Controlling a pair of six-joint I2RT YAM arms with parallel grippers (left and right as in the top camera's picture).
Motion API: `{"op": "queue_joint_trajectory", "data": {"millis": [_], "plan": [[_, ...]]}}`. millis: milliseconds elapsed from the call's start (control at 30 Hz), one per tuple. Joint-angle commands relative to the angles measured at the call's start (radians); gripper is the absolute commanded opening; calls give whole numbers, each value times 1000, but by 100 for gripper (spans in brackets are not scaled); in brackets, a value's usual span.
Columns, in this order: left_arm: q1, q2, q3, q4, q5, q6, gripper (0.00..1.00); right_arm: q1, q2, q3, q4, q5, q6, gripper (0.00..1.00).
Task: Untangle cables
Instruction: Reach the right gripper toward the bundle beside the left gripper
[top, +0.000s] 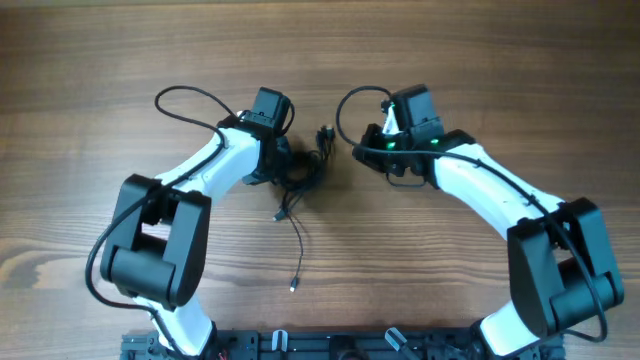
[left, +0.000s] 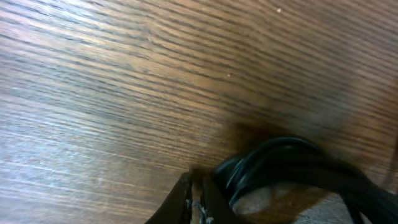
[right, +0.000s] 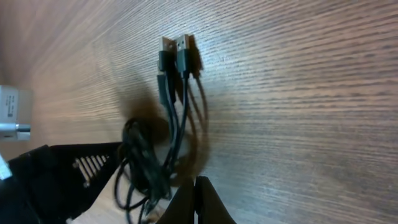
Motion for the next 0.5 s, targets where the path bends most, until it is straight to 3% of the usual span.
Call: {"op": "queue_joint_trajectory", "data": {"millis": [0, 400, 467], "plan": [[-5, 58, 8, 8, 128, 51, 9, 45, 16, 10, 26, 100, -16, 4], [-5, 83, 8, 12, 123, 51, 8, 90, 36, 8, 43, 43, -14, 4], [-5, 83, 8, 12, 123, 50, 8, 90, 35, 8, 43, 43, -13, 12]]}}
